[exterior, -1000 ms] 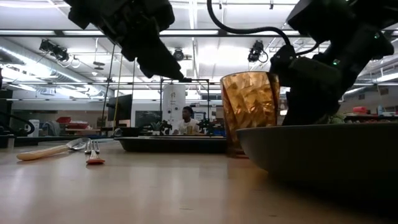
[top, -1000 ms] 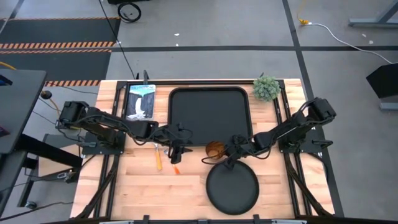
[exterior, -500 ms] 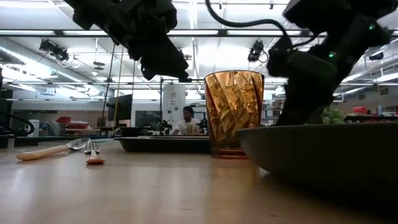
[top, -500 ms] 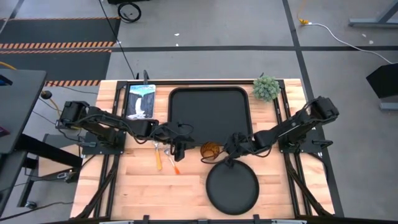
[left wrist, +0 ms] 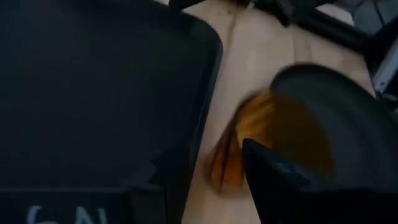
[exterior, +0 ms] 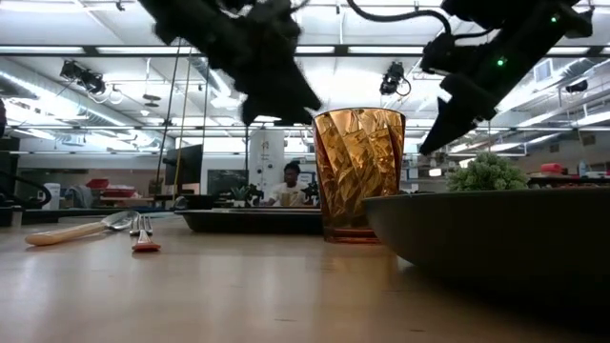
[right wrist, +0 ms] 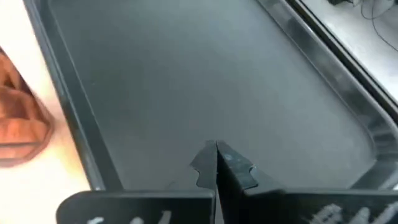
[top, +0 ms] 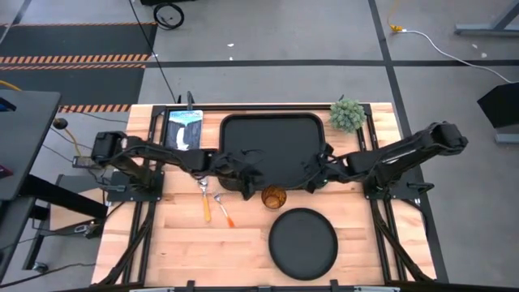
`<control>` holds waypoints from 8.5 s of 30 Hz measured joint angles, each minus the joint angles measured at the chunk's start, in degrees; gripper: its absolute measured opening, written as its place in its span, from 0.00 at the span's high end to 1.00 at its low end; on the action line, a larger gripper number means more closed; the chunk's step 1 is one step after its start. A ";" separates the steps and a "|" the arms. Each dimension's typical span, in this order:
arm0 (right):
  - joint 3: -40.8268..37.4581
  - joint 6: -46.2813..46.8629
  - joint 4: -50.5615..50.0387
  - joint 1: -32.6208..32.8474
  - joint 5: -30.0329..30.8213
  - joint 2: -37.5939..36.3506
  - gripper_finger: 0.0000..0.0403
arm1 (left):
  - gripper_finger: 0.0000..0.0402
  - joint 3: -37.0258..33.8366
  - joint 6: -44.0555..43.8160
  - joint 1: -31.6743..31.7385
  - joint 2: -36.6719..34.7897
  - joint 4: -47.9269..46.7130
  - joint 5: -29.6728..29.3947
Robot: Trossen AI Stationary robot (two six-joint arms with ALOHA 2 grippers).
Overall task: Pick and place plate/cup/fork/spoon on tray
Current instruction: Put the yellow cup on the top right of the black tray, then put the black plate on the black tray
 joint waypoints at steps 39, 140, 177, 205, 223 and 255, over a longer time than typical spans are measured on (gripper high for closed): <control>0.54 7.62 -6.10 12.24 1.09 -9.97 0.99 | 0.64 18.83 1.96 -0.60 14.26 -20.61 4.88; 4.92 0.78 -11.19 -4.98 0.64 -19.67 0.98 | 0.64 53.82 36.80 26.97 31.55 -37.33 14.61; 4.92 -0.72 -9.04 -4.83 0.39 -20.65 0.98 | 0.65 47.52 21.42 20.48 39.57 -12.36 4.76; 4.92 2.27 -13.14 -4.83 -2.49 -21.43 0.98 | 0.68 47.56 33.28 9.74 34.20 -25.86 1.51; 4.92 4.30 -16.05 -4.77 -2.20 -29.67 0.98 | 0.87 47.54 34.09 1.87 34.02 -28.06 -0.09; 4.92 4.81 -17.27 -4.77 -2.65 -30.47 0.98 | 0.90 47.43 28.93 -1.36 33.49 -30.87 -0.23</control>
